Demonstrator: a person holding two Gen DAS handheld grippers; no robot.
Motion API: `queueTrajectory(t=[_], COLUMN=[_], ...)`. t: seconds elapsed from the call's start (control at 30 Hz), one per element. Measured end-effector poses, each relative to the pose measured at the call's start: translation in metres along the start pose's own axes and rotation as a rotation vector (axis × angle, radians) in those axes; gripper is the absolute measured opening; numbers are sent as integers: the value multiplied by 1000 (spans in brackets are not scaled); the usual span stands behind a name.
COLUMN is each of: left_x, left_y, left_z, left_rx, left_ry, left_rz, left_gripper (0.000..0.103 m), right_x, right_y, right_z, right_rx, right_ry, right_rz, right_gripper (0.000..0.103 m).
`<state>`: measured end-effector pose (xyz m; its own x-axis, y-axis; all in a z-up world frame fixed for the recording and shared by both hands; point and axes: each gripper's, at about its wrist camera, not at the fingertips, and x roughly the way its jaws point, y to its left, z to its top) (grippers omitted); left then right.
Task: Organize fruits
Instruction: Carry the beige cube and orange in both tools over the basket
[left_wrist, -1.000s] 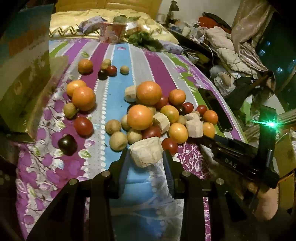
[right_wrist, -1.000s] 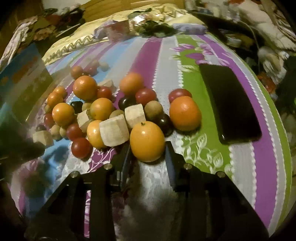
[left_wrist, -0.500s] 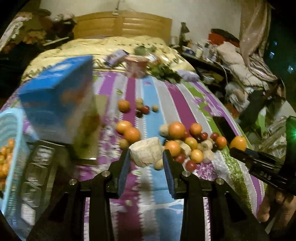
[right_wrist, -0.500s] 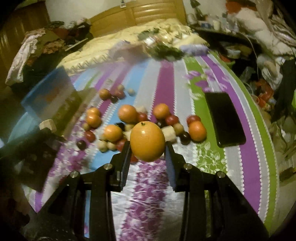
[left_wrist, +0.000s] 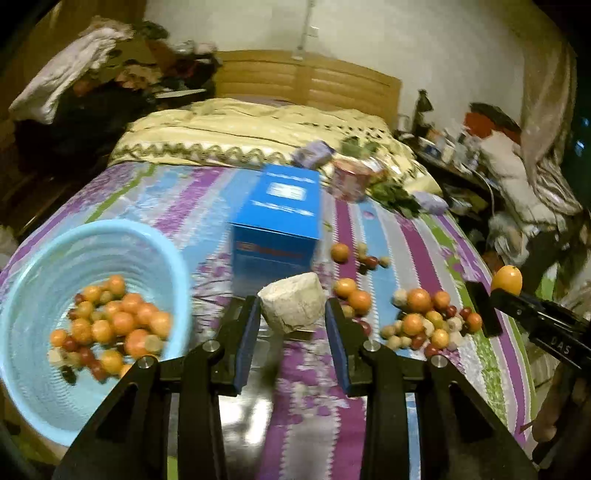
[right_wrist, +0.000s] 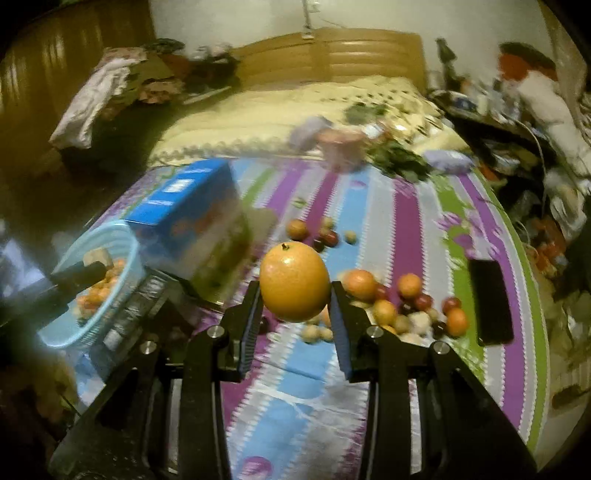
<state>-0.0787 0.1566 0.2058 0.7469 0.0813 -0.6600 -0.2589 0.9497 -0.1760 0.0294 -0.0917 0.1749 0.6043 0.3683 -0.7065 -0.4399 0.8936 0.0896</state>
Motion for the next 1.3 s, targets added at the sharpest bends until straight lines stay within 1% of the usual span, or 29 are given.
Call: queueTrajectory(t=[0.33,0.6,0.83,1.03,1.17,1.3], left_x=[-43,-64,-69,-67,-63,-59], left_y=[98,166,209,242,265,279], left_z=[11,9,-1,-9,-18,-28], left_rx=[-122,-207,-250,-281,-314,-335], left_ry=[-60,-72,-49,-30,-4,23], left_rz=[100,173,205,226,233,238], left_gripper=[37,37,37,37,37,37], right_x=[20,34,52,73,88,102], right_y=[89,152,211,257,278,293], right_z=[25,38,45,44,40,34], right_rx=[-97,-164,-230,-290,-323,-347], right_ry=[22,57,123,194,249,301], right_rz=[124,217,302,356,379,382], right_gripper=[36,36,36,36,36,36])
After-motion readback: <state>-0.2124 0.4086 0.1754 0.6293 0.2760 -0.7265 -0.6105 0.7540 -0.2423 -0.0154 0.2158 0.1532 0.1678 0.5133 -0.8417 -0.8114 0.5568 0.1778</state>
